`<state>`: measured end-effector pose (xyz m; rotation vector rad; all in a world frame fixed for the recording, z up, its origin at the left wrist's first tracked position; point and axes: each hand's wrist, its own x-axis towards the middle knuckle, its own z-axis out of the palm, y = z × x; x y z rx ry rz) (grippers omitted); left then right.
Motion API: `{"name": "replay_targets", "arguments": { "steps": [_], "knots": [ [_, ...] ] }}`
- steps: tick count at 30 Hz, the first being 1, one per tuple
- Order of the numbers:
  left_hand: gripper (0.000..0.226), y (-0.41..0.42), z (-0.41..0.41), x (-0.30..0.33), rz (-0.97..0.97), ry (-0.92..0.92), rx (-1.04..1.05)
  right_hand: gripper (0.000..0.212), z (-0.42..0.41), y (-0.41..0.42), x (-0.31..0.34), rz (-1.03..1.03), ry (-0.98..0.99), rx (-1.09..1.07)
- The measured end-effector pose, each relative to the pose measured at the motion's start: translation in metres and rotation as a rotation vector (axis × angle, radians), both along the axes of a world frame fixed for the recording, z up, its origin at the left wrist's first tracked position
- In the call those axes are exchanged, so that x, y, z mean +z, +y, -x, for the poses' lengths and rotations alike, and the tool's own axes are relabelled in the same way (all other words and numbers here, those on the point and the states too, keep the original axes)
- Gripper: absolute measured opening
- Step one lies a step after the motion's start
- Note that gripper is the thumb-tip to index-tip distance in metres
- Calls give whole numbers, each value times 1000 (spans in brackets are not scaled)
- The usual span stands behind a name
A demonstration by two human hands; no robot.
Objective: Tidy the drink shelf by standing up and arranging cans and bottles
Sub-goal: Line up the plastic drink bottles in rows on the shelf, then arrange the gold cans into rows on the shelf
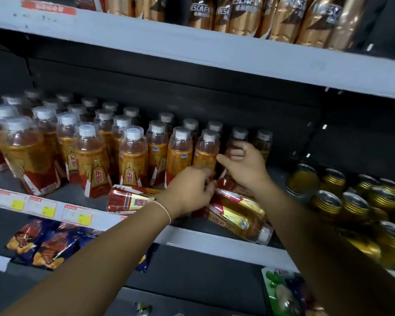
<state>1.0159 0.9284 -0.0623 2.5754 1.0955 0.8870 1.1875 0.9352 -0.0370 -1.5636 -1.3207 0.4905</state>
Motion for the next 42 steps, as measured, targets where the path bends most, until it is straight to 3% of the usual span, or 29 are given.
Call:
{"name": "replay_targets", "arguments": {
  "steps": [6,11,14,21,30,33,38,42],
  "knots": [
    [28,-32,-58,12,-84,-31,-154,28,-62,-79,26,-110,-40,-214],
    [30,-63,-111,9,-65,121,-282,23,-118,-142,30,-92,-111,-347],
    [45,-72,-138,5,-47,252,-337,21,-145,-165,19,-30,-178,-306],
    [60,-84,-192,-1,-85,506,-286,30,-191,-182,-15,168,-405,-61],
    [60,-91,-221,-15,-8,529,-194,76,-225,-186,-34,390,-813,173],
    [58,-90,-226,-18,22,516,-180,74,-230,-186,-41,375,-919,184],
    [61,-88,-229,-22,74,471,-156,58,-235,-182,-43,338,-926,167],
    [64,-83,-229,-24,100,448,-149,59,-234,-179,-42,345,-952,130]
  ]
}}
